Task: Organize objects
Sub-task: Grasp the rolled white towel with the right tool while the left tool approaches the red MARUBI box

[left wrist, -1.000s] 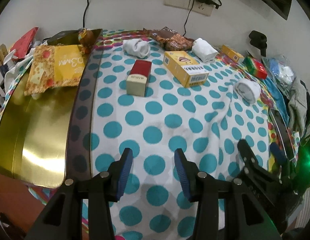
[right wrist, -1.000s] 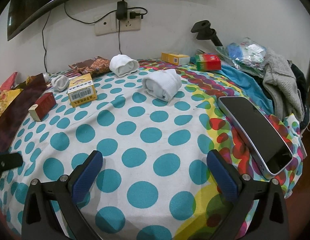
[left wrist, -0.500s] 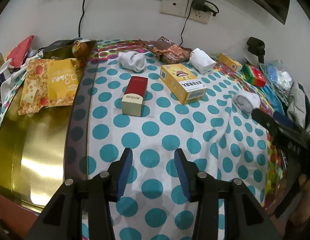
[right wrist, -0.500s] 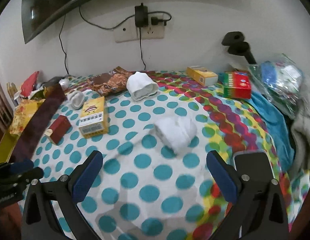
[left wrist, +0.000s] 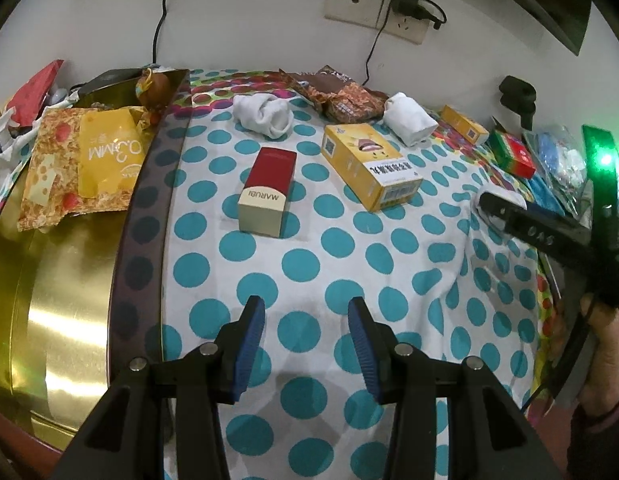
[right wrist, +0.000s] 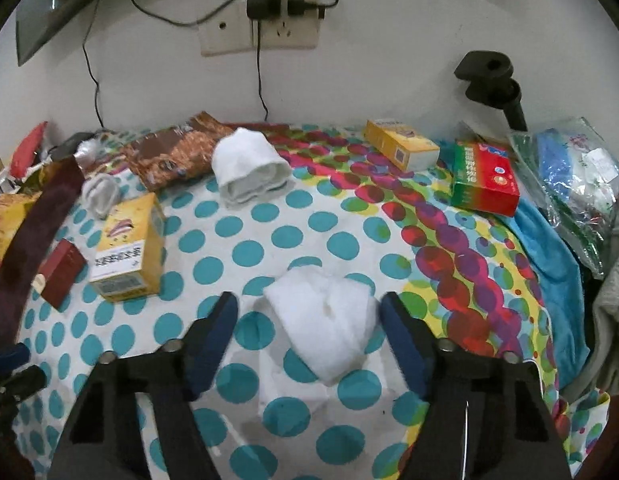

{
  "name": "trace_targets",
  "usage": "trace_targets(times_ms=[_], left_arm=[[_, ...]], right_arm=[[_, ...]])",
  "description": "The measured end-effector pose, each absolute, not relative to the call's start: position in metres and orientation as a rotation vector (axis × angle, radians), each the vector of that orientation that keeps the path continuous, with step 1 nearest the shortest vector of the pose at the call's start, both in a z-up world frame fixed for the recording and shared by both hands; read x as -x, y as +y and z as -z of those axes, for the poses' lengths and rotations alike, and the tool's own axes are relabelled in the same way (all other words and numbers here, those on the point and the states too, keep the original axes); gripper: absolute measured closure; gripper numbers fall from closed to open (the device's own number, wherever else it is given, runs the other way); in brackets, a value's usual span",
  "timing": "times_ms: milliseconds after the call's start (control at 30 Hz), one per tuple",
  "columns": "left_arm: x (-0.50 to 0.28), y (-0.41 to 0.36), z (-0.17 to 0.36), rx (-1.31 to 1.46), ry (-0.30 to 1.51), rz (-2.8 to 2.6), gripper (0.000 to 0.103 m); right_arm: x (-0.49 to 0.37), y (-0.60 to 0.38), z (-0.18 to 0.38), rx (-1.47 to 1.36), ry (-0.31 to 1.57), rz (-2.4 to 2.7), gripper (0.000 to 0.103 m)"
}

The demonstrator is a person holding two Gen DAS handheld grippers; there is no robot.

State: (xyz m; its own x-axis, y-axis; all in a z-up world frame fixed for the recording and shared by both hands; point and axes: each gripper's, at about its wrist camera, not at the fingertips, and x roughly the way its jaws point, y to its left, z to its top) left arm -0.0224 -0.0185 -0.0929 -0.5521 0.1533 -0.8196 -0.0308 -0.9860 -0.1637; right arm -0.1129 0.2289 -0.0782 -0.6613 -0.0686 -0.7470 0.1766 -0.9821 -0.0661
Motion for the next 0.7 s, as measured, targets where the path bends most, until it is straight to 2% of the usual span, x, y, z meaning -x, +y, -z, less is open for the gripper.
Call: trace_targets(times_ms=[33, 67, 233, 467, 600, 700], left_arm=[[0.023, -0.018, 0.093, 1.438, -0.189, -2.672, 0.059], [0.024, -0.018, 0.093, 1.439, -0.185, -2.675, 0.059], [0.028, -0.017, 0.096, 1.442, -0.173, -2.672, 0.059], [0.042, -0.021, 0.088, 1.385, -0.135, -2.718, 0.059], [0.066, -0.028, 0.090, 1.433, -0.221, -2.673, 0.059], [0.079, -0.026, 0.093, 1.467, -0.195, -2.679, 0.059]], right_arm=[[0.113, 0.230, 0.078, -1.212, 0.200, 2.748, 0.050], [0.113, 0.232, 0.078, -1.204, 0.194, 2.753, 0.059], [0.110, 0.238, 0.077, -1.190, 0.116, 2.746, 0.060], [0.107, 0.234, 0.080, -1.165, 0.126, 2.762, 0.059], [0.106, 0.237, 0.081, -1.164, 0.097, 2.759, 0.059], [0.106, 0.237, 0.081, -1.164, 0.099, 2.760, 0.059]])
